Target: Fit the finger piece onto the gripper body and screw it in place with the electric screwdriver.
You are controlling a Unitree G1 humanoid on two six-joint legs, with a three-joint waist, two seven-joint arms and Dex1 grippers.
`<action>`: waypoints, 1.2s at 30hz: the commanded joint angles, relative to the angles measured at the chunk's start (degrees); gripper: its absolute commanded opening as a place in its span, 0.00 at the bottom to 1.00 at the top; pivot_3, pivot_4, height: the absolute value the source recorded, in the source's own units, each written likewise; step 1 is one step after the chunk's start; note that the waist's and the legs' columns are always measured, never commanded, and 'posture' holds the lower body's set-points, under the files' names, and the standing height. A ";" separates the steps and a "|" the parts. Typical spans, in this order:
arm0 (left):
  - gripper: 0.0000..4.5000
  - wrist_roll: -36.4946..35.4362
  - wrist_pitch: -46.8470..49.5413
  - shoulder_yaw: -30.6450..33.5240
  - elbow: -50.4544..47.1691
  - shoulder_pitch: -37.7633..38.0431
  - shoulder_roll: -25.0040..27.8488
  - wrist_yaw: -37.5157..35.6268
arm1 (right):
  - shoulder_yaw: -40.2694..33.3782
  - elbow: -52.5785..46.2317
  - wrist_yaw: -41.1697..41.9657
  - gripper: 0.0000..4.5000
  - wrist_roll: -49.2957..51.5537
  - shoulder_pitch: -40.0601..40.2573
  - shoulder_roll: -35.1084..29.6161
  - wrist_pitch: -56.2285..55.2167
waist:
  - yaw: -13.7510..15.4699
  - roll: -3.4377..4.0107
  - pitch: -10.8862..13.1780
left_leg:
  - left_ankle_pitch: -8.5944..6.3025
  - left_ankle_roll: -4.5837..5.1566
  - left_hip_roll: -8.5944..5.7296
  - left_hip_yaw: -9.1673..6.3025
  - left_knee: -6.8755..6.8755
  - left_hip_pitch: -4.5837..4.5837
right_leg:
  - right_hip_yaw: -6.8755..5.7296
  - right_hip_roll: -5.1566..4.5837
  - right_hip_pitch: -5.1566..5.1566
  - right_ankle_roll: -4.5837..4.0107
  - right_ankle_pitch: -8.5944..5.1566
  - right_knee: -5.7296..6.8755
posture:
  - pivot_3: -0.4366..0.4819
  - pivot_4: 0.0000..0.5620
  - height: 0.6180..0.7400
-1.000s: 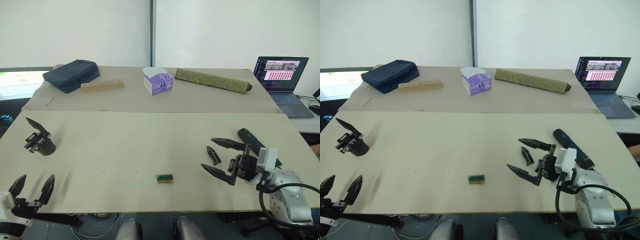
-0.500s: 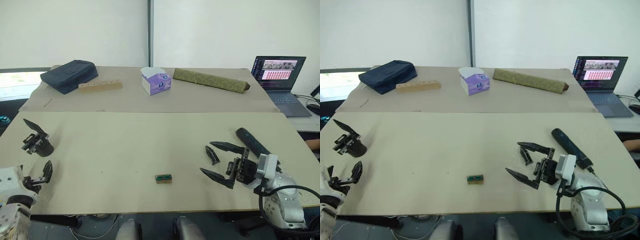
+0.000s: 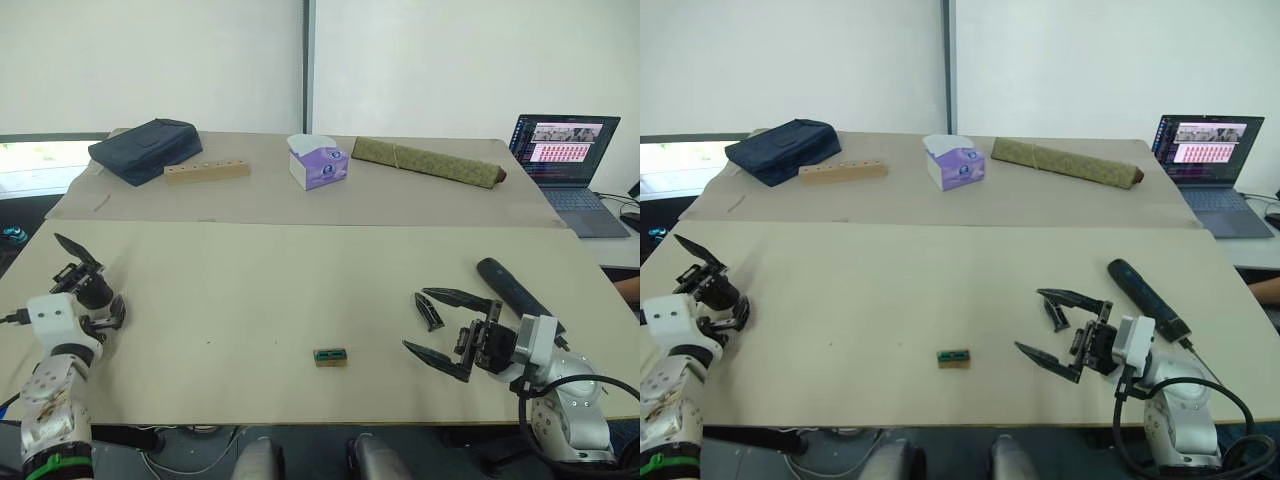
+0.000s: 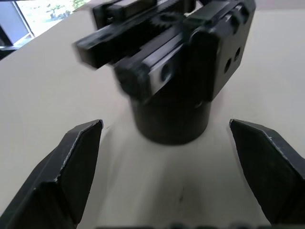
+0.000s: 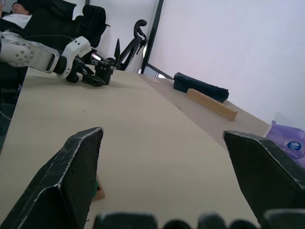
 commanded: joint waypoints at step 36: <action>0.52 1.77 1.98 -39.35 -25.71 -5.58 -10.63 -21.01 | -7.06 -16.31 -5.58 1.00 3.17 19.64 -7.21 3.26 | -0.25 0.17 0.02 | 0.02 0.01 -0.07 -0.23 0.23 -0.41 | 0.07 0.18 -0.10 0.21 0.20 -0.21 | 0.48 0.27 1.00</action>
